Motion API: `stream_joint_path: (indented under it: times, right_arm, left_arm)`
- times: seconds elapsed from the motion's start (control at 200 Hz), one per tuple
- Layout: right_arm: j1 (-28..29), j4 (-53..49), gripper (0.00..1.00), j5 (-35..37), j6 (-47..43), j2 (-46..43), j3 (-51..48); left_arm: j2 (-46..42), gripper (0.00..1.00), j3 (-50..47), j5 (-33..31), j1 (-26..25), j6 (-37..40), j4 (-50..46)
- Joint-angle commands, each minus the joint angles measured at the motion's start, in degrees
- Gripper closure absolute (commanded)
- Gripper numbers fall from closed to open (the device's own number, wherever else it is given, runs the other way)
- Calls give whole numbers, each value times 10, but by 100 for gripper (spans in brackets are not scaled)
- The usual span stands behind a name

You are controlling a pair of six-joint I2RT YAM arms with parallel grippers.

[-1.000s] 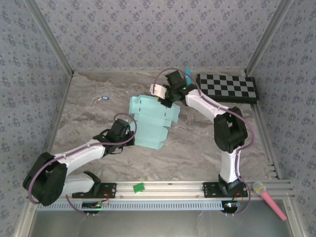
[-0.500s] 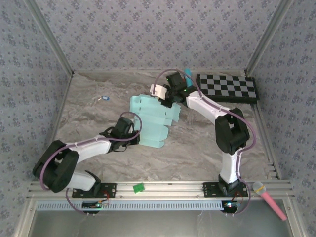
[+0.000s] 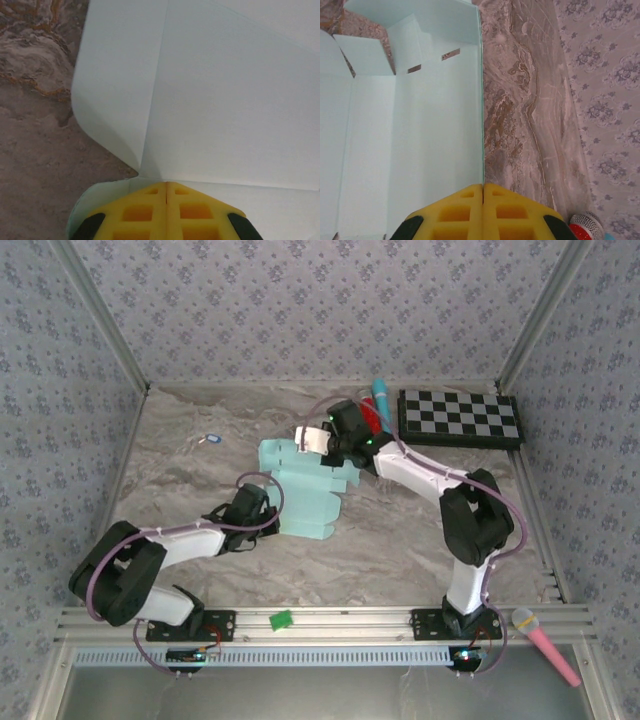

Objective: Fold the paper box

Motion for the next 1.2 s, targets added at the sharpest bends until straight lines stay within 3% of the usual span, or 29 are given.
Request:
stream_joint_path:
  times: [0.0,0.695,1.194]
  right_arm:
    - [13,60,100,52,-39,-24,-30]
    - [90,213,100,166,-128,-47,-152]
    - [112,259,100,178,-129,-26,-192]
  left_arm:
    - [-8,100,-13,-24,2,-10,15]
    - [34,100,-18,-53,1,-25,55]
    - [55,100,-15,-48,1,-24,71]
